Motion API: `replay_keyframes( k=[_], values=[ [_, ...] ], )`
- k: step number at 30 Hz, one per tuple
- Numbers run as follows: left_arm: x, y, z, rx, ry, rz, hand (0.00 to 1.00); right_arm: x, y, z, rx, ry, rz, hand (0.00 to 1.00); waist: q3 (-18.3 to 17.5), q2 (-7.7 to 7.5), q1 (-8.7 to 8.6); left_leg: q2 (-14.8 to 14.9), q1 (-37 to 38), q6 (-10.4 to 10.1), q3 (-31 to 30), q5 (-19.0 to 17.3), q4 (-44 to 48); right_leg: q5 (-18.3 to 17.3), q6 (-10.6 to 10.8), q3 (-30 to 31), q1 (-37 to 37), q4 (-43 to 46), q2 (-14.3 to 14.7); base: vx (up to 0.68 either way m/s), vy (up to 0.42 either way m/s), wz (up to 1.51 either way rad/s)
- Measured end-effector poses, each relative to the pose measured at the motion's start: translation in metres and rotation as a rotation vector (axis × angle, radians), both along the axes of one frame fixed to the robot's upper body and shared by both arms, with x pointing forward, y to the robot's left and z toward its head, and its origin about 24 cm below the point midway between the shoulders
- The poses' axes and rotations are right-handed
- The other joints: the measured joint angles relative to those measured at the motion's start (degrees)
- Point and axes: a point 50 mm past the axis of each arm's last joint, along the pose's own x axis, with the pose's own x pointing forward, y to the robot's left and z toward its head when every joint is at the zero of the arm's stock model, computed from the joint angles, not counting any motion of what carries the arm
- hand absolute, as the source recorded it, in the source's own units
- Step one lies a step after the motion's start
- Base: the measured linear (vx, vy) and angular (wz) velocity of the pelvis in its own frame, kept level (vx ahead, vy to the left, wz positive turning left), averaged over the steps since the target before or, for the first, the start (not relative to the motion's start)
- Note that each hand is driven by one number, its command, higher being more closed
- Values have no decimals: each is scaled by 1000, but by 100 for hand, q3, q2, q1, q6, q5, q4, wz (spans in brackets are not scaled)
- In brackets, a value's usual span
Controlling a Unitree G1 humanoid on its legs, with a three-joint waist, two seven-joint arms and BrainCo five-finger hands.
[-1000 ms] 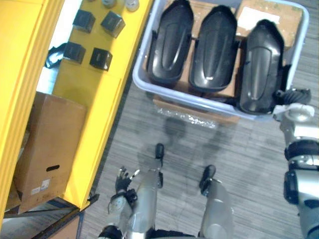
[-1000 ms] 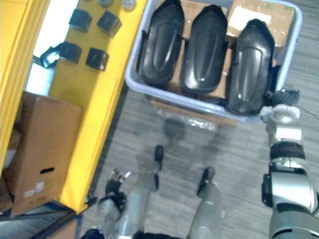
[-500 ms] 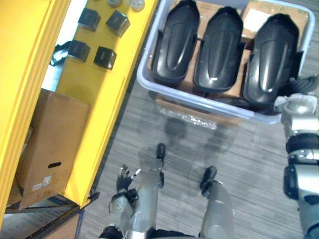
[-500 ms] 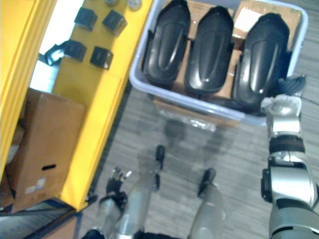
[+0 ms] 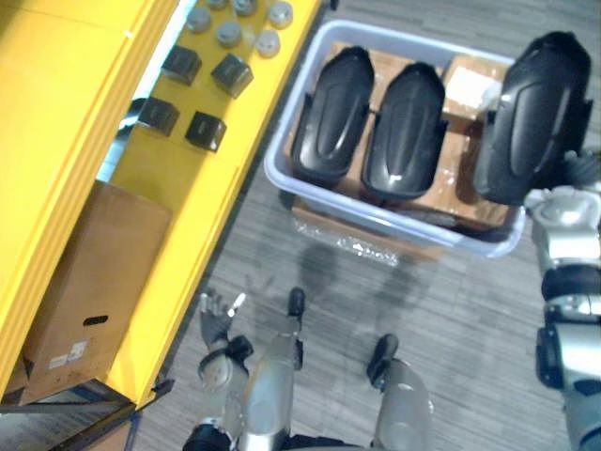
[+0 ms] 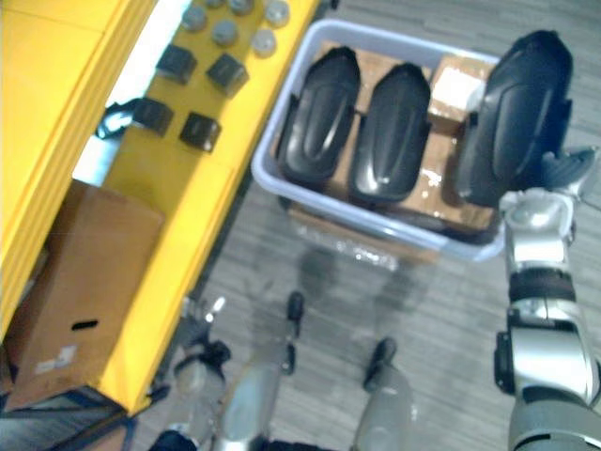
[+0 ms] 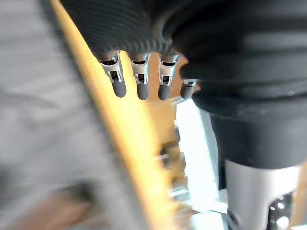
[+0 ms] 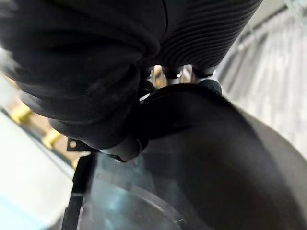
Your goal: Walk over and take plastic housings, then place them on the shelf
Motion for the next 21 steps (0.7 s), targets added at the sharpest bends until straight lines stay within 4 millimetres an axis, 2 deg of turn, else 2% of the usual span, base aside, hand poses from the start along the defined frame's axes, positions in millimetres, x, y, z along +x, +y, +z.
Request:
replay_keyframes(
  k=[1, 3, 5, 7, 10, 13, 14, 17, 21],
  values=[
    [-1, 11, 17, 29, -61, 68, 0, -5, -3, -7, 15, -9, -29, 100, -2, -59, 6, 3, 166, -15, -14, 23, -100, 10, 16, -23, 175, -101, 26, 52, -21, 13],
    [-10, 24, 38, 86, -133, 162, 0, -11, -4, -18, 47, -21, -65, 100, -33, -136, -35, 3, 438, -26, -51, 35, -246, 46, 43, -119, 503, -317, 74, 60, -32, 11],
    [-27, 28, 65, 143, -252, 202, 0, -22, -4, -36, 71, -31, -107, 100, -214, -278, -129, -1, 698, -46, -166, 81, -467, 126, 62, -277, 894, -683, 162, 74, -40, 23],
    [-32, 24, 75, 180, -290, 179, 0, -27, 0, -43, 64, -36, -114, 100, -446, -360, -144, 12, 787, -47, -160, 121, -633, 193, 71, -288, 989, -888, 217, 94, -37, 4],
    [-26, 8, 83, 283, -294, 11, 0, -36, 8, -42, -17, -72, -109, 100, -776, -463, -206, 4, 1084, -48, -143, 175, -931, 292, 113, -312, 1281, -1209, 301, 76, -36, -1],
    [-14, -11, 93, 407, -300, -193, 0, -36, 21, -23, -115, -138, -77, 100, -948, -499, -348, -25, 1268, -47, -106, 175, -977, 374, 141, -302, 1496, -1374, 302, 56, -19, -6],
    [-5, -23, 101, 459, -318, -303, 0, -36, 29, -13, -171, -170, -55, 100, -1005, -507, -368, -23, 1400, -47, 37, 175, -978, 422, 153, -242, 1603, -1433, 298, 15, 6, -24],
    [13, -46, 112, 529, -317, -506, 0, -32, 47, -1, -263, -214, 23, 100, -1249, -519, -469, -19, 1592, -46, 253, 174, -986, 499, 156, -48, 1714, -1547, 294, -5, 9, -34],
    [39, -78, 111, 581, -230, -746, 0, -26, 65, 2, -330, -207, 112, 100, -1515, -500, -549, 34, 1821, -21, 491, 145, -1035, 543, 130, 187, 1836, -1646, 328, -66, 1, -33]
  ],
)
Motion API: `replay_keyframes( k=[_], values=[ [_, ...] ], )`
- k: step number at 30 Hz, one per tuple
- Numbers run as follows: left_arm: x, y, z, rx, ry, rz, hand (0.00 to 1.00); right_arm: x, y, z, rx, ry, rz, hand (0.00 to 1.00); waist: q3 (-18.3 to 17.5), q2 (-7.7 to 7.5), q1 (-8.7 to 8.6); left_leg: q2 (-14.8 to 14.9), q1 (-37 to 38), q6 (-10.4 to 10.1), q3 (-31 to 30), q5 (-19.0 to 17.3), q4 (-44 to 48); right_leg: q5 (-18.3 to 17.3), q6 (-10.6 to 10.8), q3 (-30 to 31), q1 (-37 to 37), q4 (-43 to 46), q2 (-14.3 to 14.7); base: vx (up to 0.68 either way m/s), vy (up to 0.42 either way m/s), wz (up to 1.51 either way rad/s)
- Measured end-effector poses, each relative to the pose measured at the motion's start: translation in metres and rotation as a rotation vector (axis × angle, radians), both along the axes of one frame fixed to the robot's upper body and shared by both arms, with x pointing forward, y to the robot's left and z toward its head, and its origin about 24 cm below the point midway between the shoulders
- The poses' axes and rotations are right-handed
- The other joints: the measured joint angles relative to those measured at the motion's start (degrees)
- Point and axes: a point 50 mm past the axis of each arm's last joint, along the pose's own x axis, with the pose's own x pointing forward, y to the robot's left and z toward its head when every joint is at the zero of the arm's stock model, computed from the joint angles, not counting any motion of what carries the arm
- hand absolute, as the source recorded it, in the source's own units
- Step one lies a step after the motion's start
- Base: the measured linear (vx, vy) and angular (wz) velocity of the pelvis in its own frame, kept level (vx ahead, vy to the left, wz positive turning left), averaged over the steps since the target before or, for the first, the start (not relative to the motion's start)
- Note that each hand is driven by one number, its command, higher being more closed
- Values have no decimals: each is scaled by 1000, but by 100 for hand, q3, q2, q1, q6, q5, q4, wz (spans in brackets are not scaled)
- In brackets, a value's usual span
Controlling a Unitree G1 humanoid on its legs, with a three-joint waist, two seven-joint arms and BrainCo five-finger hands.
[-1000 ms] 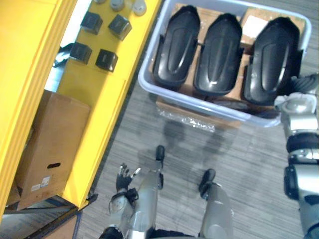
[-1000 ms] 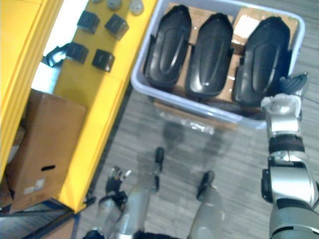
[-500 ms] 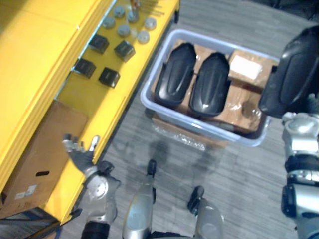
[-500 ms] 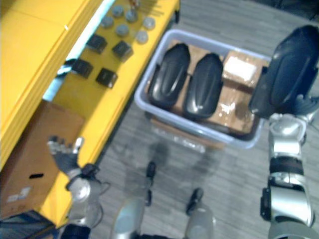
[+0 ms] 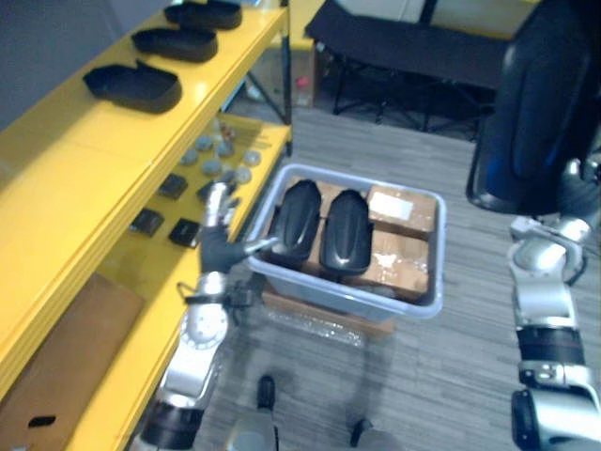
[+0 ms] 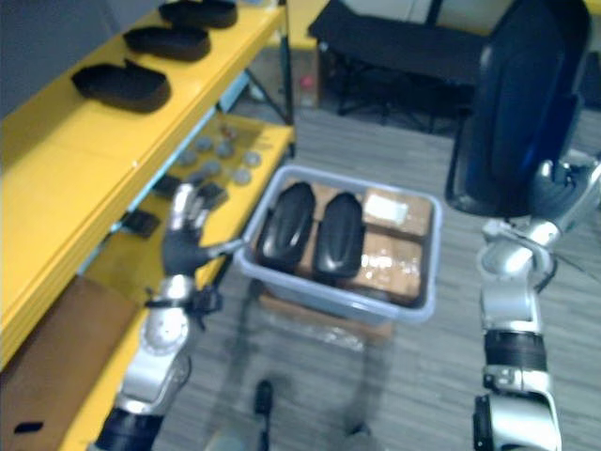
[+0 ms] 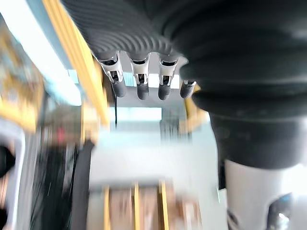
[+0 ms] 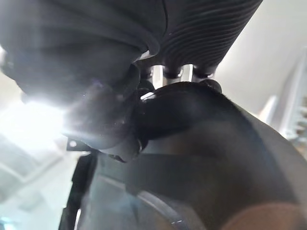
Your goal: Walk over and take plastic housings, then place them on the shelf
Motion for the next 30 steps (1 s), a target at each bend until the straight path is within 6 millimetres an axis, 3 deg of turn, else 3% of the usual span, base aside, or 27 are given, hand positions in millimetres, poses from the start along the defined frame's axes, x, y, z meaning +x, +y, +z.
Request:
replay_keyframes(
  k=[3, 7, 12, 19, 24, 30],
  values=[
    [20, -15, -9, 38, 122, -85, 0, 8, 18, 1, -57, 12, 86, 100, -94, 76, -117, 116, 138, 18, 192, -40, -7, 124, -59, 183, 33, -112, 107, -120, -3, -36],
    [38, -28, -21, -73, 319, -194, 0, 16, 41, 10, -124, -15, 175, 100, -130, 102, -236, 238, 149, 21, 317, -36, -7, 310, -115, 359, 31, -352, 267, -132, -8, -28],
    [44, -39, -41, -182, 488, -233, 0, 23, 66, 22, -180, -68, 300, 100, -153, 66, -224, 280, 137, 28, 358, -30, -7, 467, -120, 446, 35, -557, 301, -86, 9, -9],
    [45, -40, -65, -280, 643, -204, 0, 28, 98, 8, -160, -43, 412, 100, -237, -61, -208, 202, 142, 36, 441, 11, -6, 619, -88, 456, 128, -696, 238, 23, 6, 0],
    [46, -47, -63, -324, 651, -227, 0, 32, 112, -4, -152, 6, 457, 100, -239, -65, -207, 152, 149, 43, 435, 24, -5, 638, -72, 453, 147, -695, 196, 7, 4, 1],
    [50, -58, -51, -347, 609, -259, 0, 39, 134, -34, -138, 128, 525, 100, -240, -66, -202, 157, 189, 45, 432, 26, -6, 635, -77, 454, 182, -690, 201, 0, 0, 0]
  ],
)
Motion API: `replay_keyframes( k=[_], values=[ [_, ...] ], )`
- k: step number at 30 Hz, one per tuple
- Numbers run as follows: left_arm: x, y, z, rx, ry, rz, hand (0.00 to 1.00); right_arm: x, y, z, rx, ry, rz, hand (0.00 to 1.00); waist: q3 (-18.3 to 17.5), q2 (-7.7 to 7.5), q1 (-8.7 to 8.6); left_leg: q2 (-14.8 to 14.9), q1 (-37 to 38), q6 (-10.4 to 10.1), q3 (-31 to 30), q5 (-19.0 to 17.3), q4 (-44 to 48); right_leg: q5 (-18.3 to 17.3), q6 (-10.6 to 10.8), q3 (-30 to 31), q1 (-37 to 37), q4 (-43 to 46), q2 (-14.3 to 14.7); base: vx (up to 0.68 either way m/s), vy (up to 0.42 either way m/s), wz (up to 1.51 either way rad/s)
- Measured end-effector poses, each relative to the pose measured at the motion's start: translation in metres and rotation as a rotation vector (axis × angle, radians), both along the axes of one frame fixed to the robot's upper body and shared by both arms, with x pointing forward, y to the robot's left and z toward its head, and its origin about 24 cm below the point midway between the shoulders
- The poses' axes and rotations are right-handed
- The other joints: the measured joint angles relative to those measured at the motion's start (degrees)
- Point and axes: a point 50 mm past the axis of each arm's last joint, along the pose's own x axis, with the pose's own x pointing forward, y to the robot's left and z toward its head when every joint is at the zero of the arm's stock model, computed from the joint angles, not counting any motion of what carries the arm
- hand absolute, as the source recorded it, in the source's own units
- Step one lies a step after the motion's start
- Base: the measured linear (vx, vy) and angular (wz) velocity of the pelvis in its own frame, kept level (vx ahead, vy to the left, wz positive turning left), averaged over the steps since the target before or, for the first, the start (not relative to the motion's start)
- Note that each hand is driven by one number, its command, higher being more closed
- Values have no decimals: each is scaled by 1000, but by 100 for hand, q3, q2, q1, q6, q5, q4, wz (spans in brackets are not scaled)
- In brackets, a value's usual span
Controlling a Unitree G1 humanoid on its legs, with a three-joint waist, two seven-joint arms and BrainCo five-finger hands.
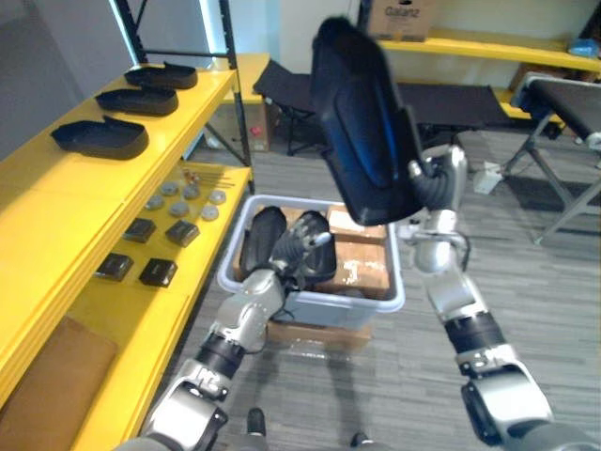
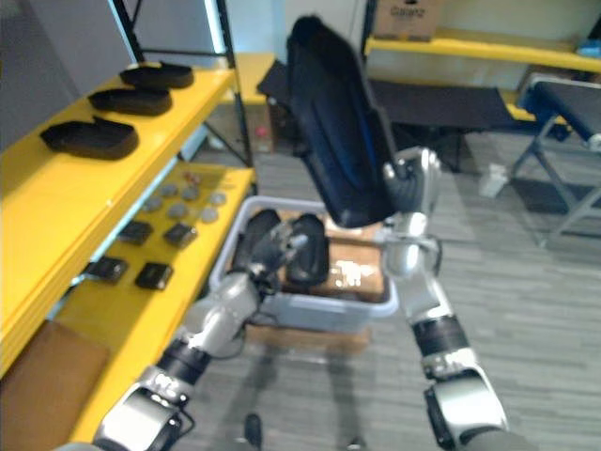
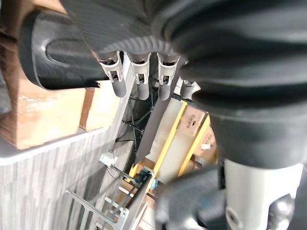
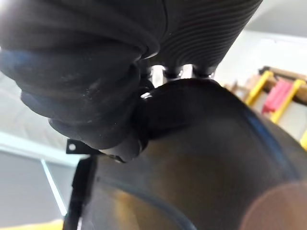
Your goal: Walk over and take plastic housings, then place them on the shelf
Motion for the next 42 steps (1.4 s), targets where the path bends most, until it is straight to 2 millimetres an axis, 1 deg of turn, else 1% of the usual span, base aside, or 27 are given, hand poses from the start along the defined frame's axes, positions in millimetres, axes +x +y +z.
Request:
replay_keyframes(
  k=[4, 7, 9, 13, 16, 21, 27, 29, 31, 36, 37, 42],
  values=[
    [-2, -7, 1, -43, 11, -16, 0, 1, 14, -15, 6, 63, 46, 100, 0, 0, 3, 6, 20, 1, 4, -4, 0, -26, -34, 0, 12, -3, 0, 0, 0, 0],
    [-2, -9, 2, -52, 2, -13, 0, -1, 21, -23, 8, 90, 64, 100, 0, -1, 24, 0, 19, 7, 3, -10, -1, -27, -30, 0, 10, -3, -6, 0, 0, 0],
    [-2, -9, 2, -47, 3, 0, 0, -2, 22, -26, 15, 102, 63, 100, -1, -3, 53, -4, 15, 8, 2, -10, -1, -27, -27, 0, 8, -4, -10, 0, 0, 0],
    [-3, -11, 1, -17, 4, 51, 0, -5, 27, -38, 39, 121, 59, 100, -58, -94, 110, -6, -39, 9, -6, -8, 0, -25, -28, -11, -36, -14, -9, 0, 0, 0],
    [-3, -11, 0, 8, 2, 77, 0, -8, 32, -42, 55, 117, 65, 100, -71, -133, 126, -20, -55, 13, -5, -4, 1, -9, -8, -11, -51, -16, -21, 0, 0, 0],
    [-2, -9, 2, 28, -31, 122, 0, -13, 38, -46, 80, 94, 85, 100, -73, -137, 134, -17, -50, 13, -23, -3, 1, -4, -1, -15, -45, -16, -16, 0, 0, 0],
    [-5, -3, -2, 65, -42, 199, 0, -27, 48, -57, 94, 93, 150, 100, -77, -142, 126, -11, -49, 13, -39, -5, 1, -13, -12, -14, -48, -16, -13, 0, 0, 0],
    [-7, -1, -6, 61, -29, 223, 0, -32, 53, -61, 101, 96, 180, 100, -98, -176, 116, -8, -49, 13, -36, -5, 1, -21, -24, -11, -52, -16, -12, 0, 0, 0],
    [-9, 3, -10, 58, -13, 249, 0, -38, 55, -67, 108, 108, 198, 100, -135, -244, 116, -3, -49, 10, -34, -7, 1, -25, -28, -9, -58, -17, -10, 0, 0, 0],
    [-9, 7, -11, 30, -14, 282, 0, -46, 66, -65, 121, 81, 257, 100, -145, -264, 107, -5, -49, 6, 3, -37, 1, -27, -20, 4, -71, -16, -14, 0, 0, 0],
    [-11, 8, -10, 20, -21, 284, 100, -48, 66, -64, 126, 77, 261, 100, -146, -265, 107, -5, -50, 7, 5, -39, 1, -34, -9, 7, -76, -18, -15, 0, 0, 0],
    [-11, 9, -9, -23, -25, 301, 100, -53, 66, -71, 139, 98, 262, 100, -146, -266, 99, -4, -56, 4, 20, -38, 0, -36, -7, 25, -103, -25, -17, 0, 0, -2]
  ],
)
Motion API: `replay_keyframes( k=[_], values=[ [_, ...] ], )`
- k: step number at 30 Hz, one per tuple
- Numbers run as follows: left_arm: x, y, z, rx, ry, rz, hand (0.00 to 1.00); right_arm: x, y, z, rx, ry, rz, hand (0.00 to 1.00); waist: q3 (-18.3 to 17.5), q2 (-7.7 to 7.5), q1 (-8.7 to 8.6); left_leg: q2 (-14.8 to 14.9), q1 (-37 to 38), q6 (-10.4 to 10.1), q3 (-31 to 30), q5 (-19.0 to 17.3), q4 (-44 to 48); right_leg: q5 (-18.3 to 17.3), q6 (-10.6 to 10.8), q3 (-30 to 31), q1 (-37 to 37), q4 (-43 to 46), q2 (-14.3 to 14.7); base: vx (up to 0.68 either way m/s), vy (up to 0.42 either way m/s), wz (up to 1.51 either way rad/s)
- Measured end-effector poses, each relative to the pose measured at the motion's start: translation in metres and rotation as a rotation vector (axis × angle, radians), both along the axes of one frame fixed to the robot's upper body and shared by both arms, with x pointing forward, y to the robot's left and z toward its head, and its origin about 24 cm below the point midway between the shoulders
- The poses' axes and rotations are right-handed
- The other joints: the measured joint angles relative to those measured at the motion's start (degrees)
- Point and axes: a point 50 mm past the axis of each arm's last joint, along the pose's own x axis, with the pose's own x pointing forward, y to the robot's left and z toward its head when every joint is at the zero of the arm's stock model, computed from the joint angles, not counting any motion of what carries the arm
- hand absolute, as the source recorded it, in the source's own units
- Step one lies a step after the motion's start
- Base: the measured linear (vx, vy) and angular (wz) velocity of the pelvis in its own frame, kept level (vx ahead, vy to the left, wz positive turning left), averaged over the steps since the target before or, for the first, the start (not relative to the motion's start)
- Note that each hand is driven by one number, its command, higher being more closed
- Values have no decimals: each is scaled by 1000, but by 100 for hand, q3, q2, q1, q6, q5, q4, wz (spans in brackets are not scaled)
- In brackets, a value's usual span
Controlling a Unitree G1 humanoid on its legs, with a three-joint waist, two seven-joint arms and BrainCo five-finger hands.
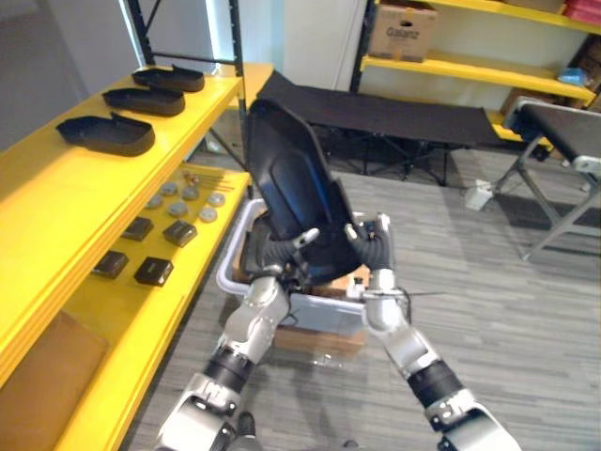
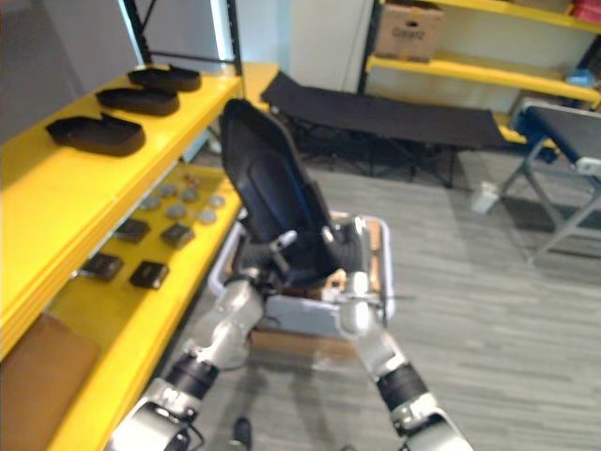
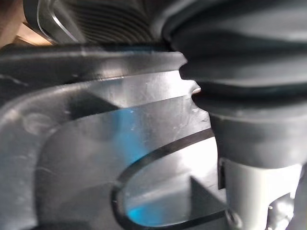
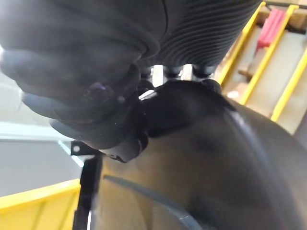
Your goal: Walk over and take plastic housings, then place them on the shelf
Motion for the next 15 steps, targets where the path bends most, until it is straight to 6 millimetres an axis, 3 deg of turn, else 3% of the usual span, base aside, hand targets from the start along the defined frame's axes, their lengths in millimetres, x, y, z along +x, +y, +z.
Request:
replay_keyframes(
  k=[7, 15],
  values=[
    [-6, 1, -3, -157, 23, 11, 100, -11, 1, -8, 11, 25, 17, 100, 0, 0, -79, 2, -22, -9, 19, -7, 0, 11, -19, 39, -46, 5, -1, 0, 0, -3],
    [-8, 3, -4, -217, 16, 22, 100, -19, 3, -7, 34, 0, 42, 100, 0, 0, -122, 18, -22, -29, 38, -26, 0, 5, -26, 67, -59, 0, -1, 0, 0, 0]
  ],
)
